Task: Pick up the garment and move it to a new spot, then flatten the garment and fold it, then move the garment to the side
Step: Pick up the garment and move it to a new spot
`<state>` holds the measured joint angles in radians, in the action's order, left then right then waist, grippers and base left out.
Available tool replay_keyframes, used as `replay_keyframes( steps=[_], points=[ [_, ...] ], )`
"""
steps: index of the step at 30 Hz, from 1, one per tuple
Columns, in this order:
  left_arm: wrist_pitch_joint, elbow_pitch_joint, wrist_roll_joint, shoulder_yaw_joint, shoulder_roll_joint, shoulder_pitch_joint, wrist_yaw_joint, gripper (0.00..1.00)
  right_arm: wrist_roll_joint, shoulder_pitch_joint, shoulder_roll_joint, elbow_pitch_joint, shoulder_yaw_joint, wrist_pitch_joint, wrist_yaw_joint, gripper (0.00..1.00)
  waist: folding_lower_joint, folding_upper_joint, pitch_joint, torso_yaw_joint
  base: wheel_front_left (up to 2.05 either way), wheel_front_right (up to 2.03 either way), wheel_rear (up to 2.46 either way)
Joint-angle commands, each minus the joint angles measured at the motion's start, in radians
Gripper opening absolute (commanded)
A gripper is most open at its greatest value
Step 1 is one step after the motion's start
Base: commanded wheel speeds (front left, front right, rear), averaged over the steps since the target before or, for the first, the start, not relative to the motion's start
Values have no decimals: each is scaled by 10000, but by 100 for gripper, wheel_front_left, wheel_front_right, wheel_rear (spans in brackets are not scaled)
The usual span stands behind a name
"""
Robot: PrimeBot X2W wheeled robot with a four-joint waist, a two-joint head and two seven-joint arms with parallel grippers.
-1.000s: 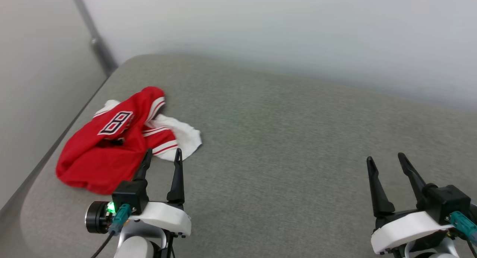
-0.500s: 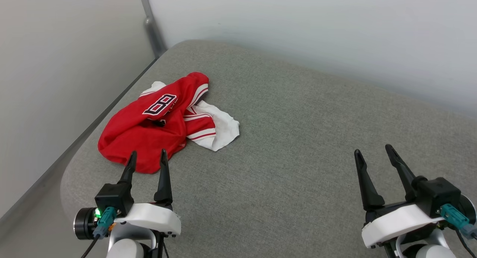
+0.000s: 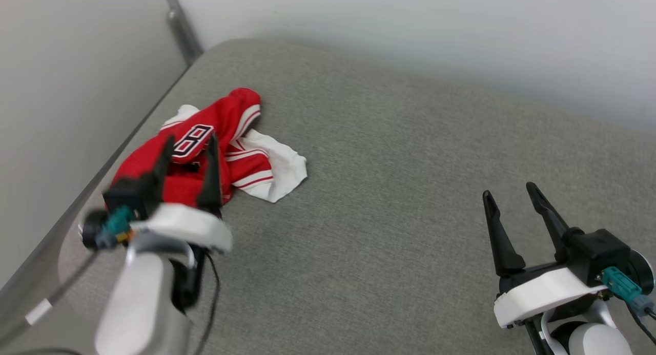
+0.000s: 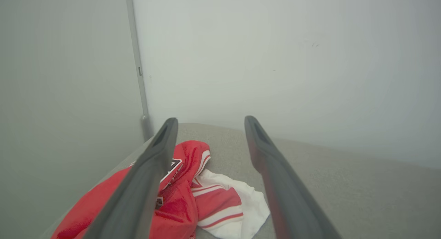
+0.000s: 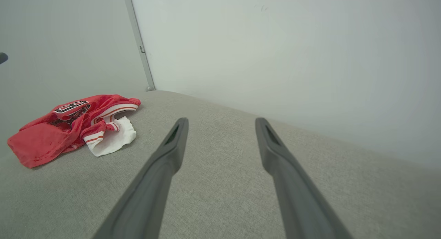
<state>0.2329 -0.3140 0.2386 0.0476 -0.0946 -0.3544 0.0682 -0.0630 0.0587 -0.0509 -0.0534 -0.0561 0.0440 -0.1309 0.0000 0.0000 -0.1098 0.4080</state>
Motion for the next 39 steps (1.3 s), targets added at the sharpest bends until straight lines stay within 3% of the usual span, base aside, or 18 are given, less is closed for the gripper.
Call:
replay_keyframes(
  steps=[1,4,10,18,22,25,30,31,33,39],
  points=[
    [-271,-130,-49,-39,-271,-560,97,100,63,76,11,-45,-6,-4,5,100,0,0,-324,-341,0,0,0],
    [-1133,-404,123,-59,-952,-1923,314,100,88,222,-12,-100,-86,-54,3,100,0,0,-779,-756,0,0,0],
    [-3847,-1283,697,210,-2666,-3883,590,100,13,720,-146,-117,-304,84,3,100,0,0,-1916,-1755,0,0,0],
    [-7599,-1975,2660,1389,-4938,-4018,611,100,-199,1368,-278,267,-466,413,3,100,0,0,-3008,-2629,0,0,0],
    [-9026,-2685,3745,1243,-5442,-3644,614,100,-257,1551,-340,443,-594,558,3,100,0,0,-3285,-2787,0,0,0],
    [-9447,-3079,4096,1081,-5554,-3428,601,100,-289,1665,-364,499,-660,612,3,100,0,0,-3379,-2841,0,0,0],
    [-10211,-3997,4656,831,-5378,-2734,219,100,-370,1874,-448,577,-794,620,3,100,0,0,-3580,-2934,0,0,0],
    [-10320,-4096,4739,813,-5284,-2631,144,70,-382,1890,-469,568,-797,612,3,100,0,0,-3605,-2932,0,0,0],
    [-10230,-4120,4724,835,-5195,-2552,65,0,-397,1905,-520,546,-773,581,3,100,0,0,-3651,-2909,0,0,0],
    [-9679,-4053,4396,1042,-5085,-2971,-103,0,-407,1807,-609,586,-739,459,3,100,0,0,-3372,-2705,0,0,0]
  ],
)
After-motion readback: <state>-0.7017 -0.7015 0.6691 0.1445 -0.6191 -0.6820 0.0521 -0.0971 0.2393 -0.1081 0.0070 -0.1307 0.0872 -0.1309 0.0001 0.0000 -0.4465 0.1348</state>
